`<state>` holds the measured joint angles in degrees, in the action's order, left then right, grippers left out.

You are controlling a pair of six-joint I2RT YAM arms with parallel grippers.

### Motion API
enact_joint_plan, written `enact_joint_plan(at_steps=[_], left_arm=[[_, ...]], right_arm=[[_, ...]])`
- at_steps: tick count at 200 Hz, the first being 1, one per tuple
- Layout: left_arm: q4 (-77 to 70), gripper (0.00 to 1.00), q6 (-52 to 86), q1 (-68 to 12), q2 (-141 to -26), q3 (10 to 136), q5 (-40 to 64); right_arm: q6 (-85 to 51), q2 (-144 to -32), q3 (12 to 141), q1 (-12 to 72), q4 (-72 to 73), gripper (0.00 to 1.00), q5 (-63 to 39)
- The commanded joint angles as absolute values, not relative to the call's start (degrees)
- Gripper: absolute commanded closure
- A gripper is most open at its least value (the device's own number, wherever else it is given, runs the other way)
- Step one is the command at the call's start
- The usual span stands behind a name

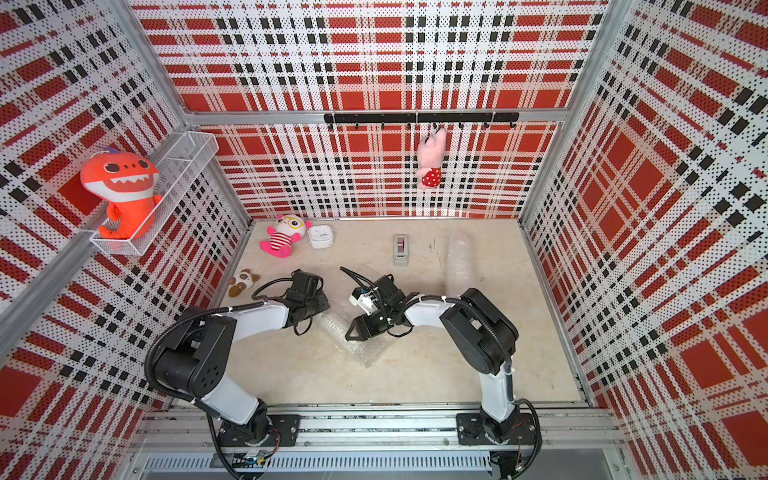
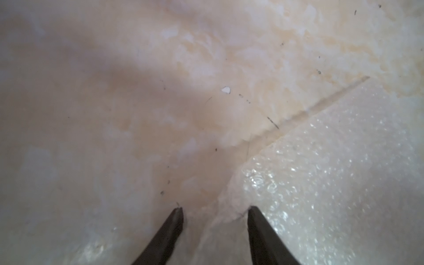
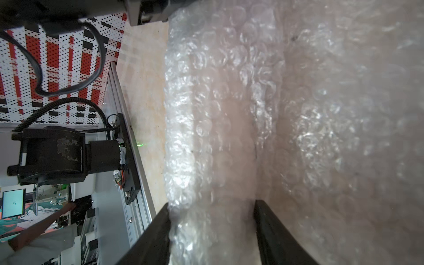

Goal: Wrap vases in bubble wrap
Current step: Wrap the vase in bubble wrap.

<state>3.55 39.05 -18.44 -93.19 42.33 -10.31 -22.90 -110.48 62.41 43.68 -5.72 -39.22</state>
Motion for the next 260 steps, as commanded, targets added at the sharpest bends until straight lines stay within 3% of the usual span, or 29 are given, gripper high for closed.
enact_joint_plan(at_steps=[1, 33, 73, 95, 153, 212, 260], left_arm=[[6.86, 0.46, 38.26, -17.85, -91.38, 41.74, -11.30], [8.57, 0.14, 36.98, -16.11, -88.25, 42.63, -10.52], [9.48, 0.04, 39.78, -14.67, -75.85, 38.27, -9.38], [8.28, 0.01, 44.31, -19.52, -70.61, 34.87, -8.00], [4.49, 0.01, 55.29, -28.11, -67.04, 27.85, -8.19], [2.00, 0.01, 55.40, -28.17, -74.85, 27.54, -8.09], [1.63, 0.14, 54.78, -28.03, -77.15, 26.83, -9.44]], right_arm=[[-20.21, -112.91, 62.34, 42.98, -11.11, 0.43, -34.17], [-19.68, -113.20, 63.00, 42.98, -11.43, 0.44, -34.68], [-19.79, -113.24, 62.77, 42.89, -11.59, 0.45, -34.13], [-19.86, -113.40, 62.53, 42.80, -10.88, 0.44, -34.32], [-19.08, -112.85, 62.65, 42.80, -10.55, 0.44, -32.51], [-18.00, -112.52, 63.02, 42.89, -10.99, 0.43, -30.86], [-17.79, -110.99, 62.86, 43.01, -10.20, 0.40, -29.46]])
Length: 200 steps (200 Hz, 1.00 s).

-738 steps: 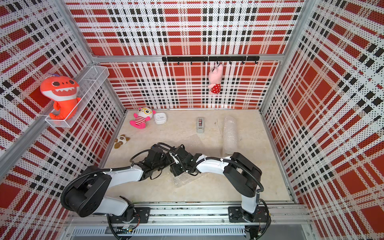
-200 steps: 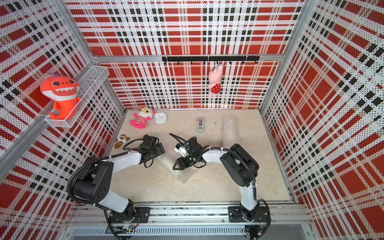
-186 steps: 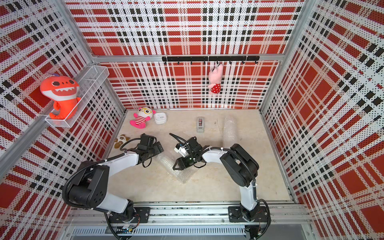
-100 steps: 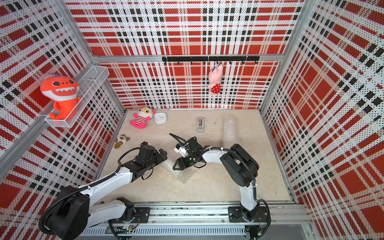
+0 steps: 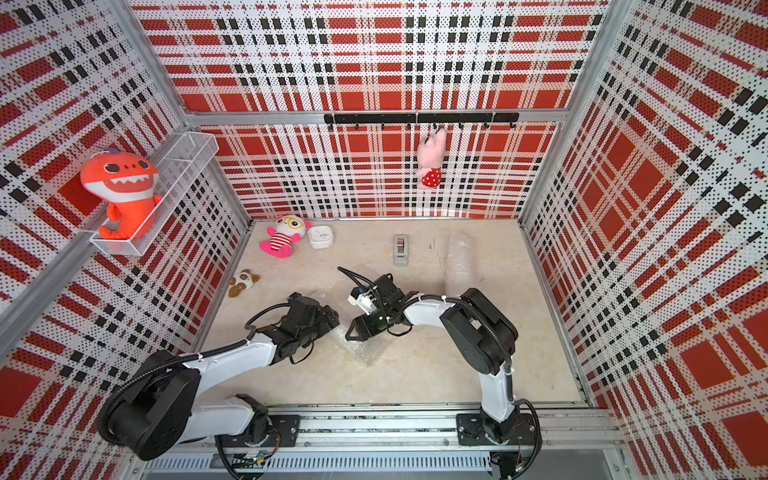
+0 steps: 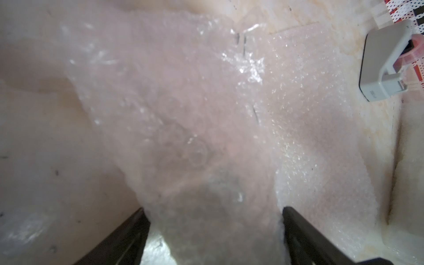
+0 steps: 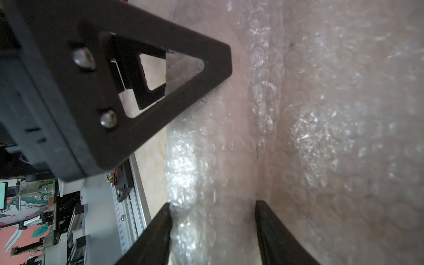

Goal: Wrap vases in bubble wrap
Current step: Wrap the vase in bubble wrap.

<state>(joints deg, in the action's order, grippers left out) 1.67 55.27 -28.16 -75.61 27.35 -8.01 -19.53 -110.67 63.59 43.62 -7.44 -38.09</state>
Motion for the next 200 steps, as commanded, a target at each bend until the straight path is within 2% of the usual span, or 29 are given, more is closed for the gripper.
enact_joint_plan(at_steps=[1, 56, 91, 113, 183, 200], left_arm=[[1.61, 0.14, 54.77, -28.03, -77.20, 26.86, -9.47], [1.05, 0.23, 52.92, -27.93, -78.61, 27.48, -8.48], [0.20, 0.25, 51.89, -27.95, -79.36, 27.70, -7.24], [0.16, 0.26, 51.51, -27.90, -79.63, 27.96, -6.84], [-0.62, 0.28, 51.13, -27.60, -80.31, 28.34, -6.12], [-0.79, 0.28, 50.94, -27.65, -80.46, 28.58, -5.94]], right_arm=[[-17.73, -110.91, 62.90, 43.04, -10.20, 0.40, -29.41], [-16.91, -102.50, 61.97, 44.18, -11.99, 0.20, -22.32], [-12.83, -101.67, 65.15, 47.98, -18.24, 0.18, -14.43], [-11.29, -103.43, 68.49, 50.12, -20.88, 0.22, -11.58], [-11.60, -108.27, 71.89, 51.22, -20.57, 0.41, -16.30], [-11.61, -108.41, 71.22, 51.16, -19.97, 0.49, -16.24]])
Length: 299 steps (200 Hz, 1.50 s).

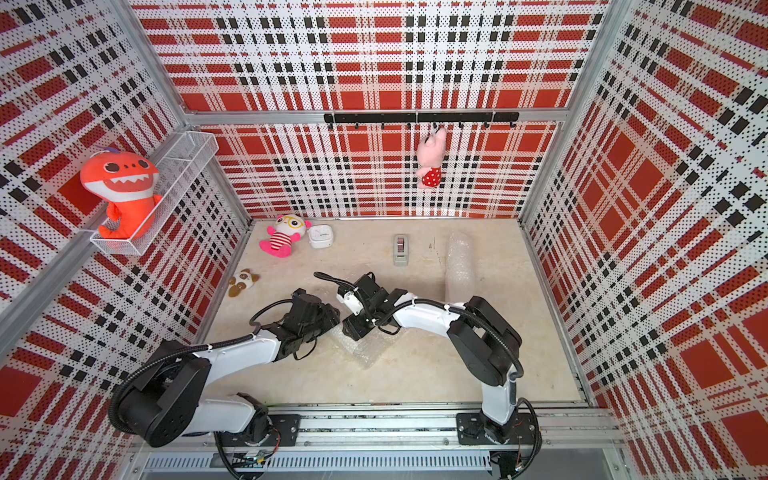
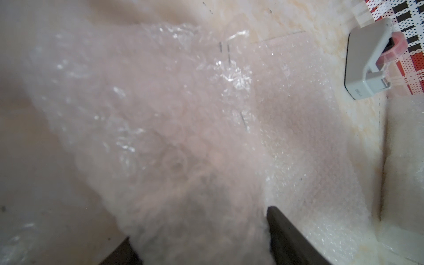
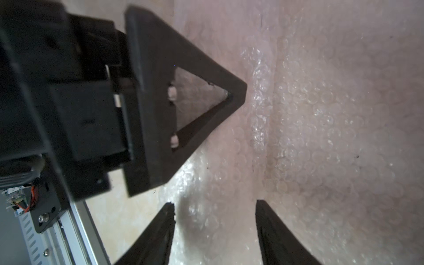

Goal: Wrap vases in bubble wrap
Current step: Wrap the vase in bubble wrap.

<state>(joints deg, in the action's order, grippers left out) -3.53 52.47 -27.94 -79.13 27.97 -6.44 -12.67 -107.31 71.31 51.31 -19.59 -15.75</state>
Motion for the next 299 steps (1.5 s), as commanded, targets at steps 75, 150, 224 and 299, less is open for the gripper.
enact_joint_plan(at_steps=[75, 150, 224, 299], left_arm=[[0.92, 0.08, 47.81, -26.85, -80.68, 32.95, -5.16], [4.22, 0.02, 46.96, -25.10, -74.52, 36.12, -6.23], [0.26, 0.06, 52.65, -30.01, -70.55, 30.43, -5.64], [-4.67, 0.15, 52.50, -33.84, -83.01, 32.88, -3.93]], right_arm=[[-16.17, -108.90, 65.39, 46.87, -14.09, 0.60, -24.72], [-22.03, -110.12, 60.80, 41.74, -5.99, 0.61, -31.70], [-21.41, -110.13, 60.95, 39.29, -7.73, 0.59, -25.79], [-19.19, -105.63, 61.43, 39.29, -9.70, 0.58, -19.73]])
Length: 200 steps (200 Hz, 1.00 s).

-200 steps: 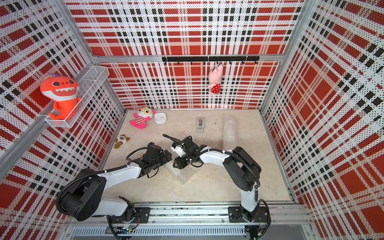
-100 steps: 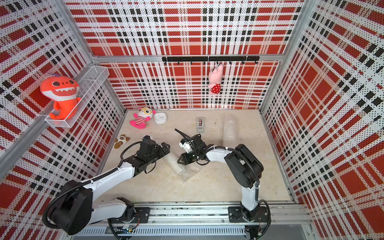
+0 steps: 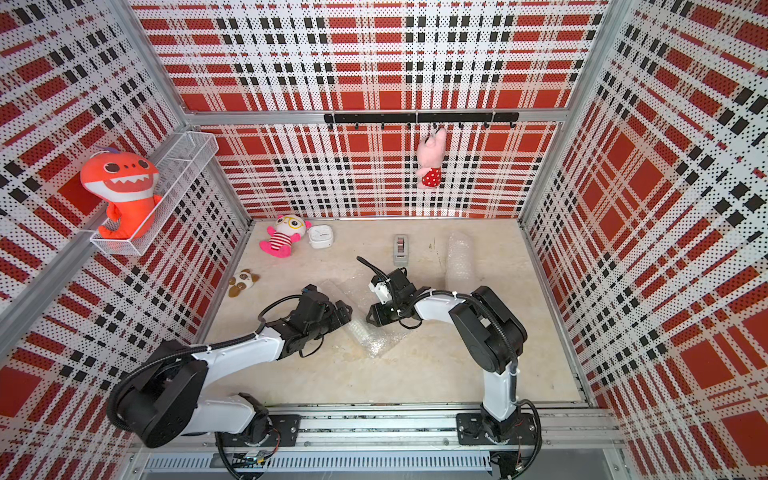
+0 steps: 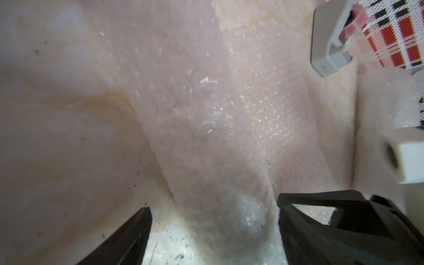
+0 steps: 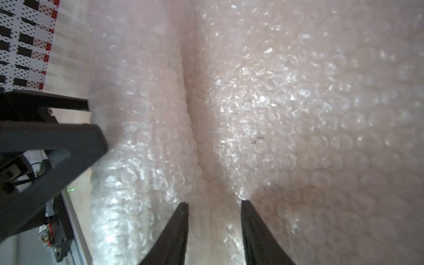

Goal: Wrap vases in bubble wrap
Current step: Wrap the vase in bubble wrap.

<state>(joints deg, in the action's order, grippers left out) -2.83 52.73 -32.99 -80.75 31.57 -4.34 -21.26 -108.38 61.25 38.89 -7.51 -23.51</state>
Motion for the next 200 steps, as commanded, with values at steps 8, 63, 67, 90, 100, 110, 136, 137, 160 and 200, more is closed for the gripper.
enact_joint_plan(at_steps=[8, 63, 67, 90, 100, 110, 136, 137, 160, 200], left_arm=[[-5.23, 0.17, 52.41, -33.84, -83.64, 32.78, -3.31], [-5.71, 0.22, 51.37, -33.76, -85.03, 32.60, -2.80], [-5.71, 0.22, 51.32, -33.75, -85.20, 32.69, -2.75], [-5.93, 0.22, 51.23, -33.45, -85.46, 32.55, -2.55], [-6.30, 0.22, 51.20, -33.35, -85.35, 32.35, -2.44], [-6.50, 0.22, 51.25, -33.31, -85.19, 32.26, -2.42], [-7.32, 0.22, 51.59, -33.22, -84.66, 31.68, -2.51], [-7.39, 0.22, 51.59, -33.22, -84.69, 31.62, -2.53], [-7.57, 0.21, 51.51, -32.92, -84.57, 31.56, -2.52], [-8.27, 0.18, 51.25, -32.52, -83.88, 31.77, -2.07]], right_arm=[[-19.07, -104.33, 61.66, 39.29, -10.20, 0.57, -19.28], [-17.72, -98.20, 63.70, 43.18, -14.91, 0.49, -16.16], [-17.60, -98.61, 64.16, 43.73, -15.23, 0.48, -16.13], [-16.68, -101.75, 67.49, 46.31, -17.83, 0.47, -15.37], [-16.74, -102.66, 67.74, 46.74, -17.31, 0.46, -15.80], [-16.95, -103.32, 67.83, 46.82, -16.80, 0.47, -16.08], [-16.68, -105.00, 67.68, 46.76, -16.40, 0.49, -15.69], [-16.69, -105.06, 67.68, 46.76, -16.37, 0.49, -15.67], [-16.48, -105.58, 67.08, 46.76, -16.14, 0.49, -16.55], [-16.86, -106.94, 64.92, 46.27, -15.73, 0.52, -16.49]])
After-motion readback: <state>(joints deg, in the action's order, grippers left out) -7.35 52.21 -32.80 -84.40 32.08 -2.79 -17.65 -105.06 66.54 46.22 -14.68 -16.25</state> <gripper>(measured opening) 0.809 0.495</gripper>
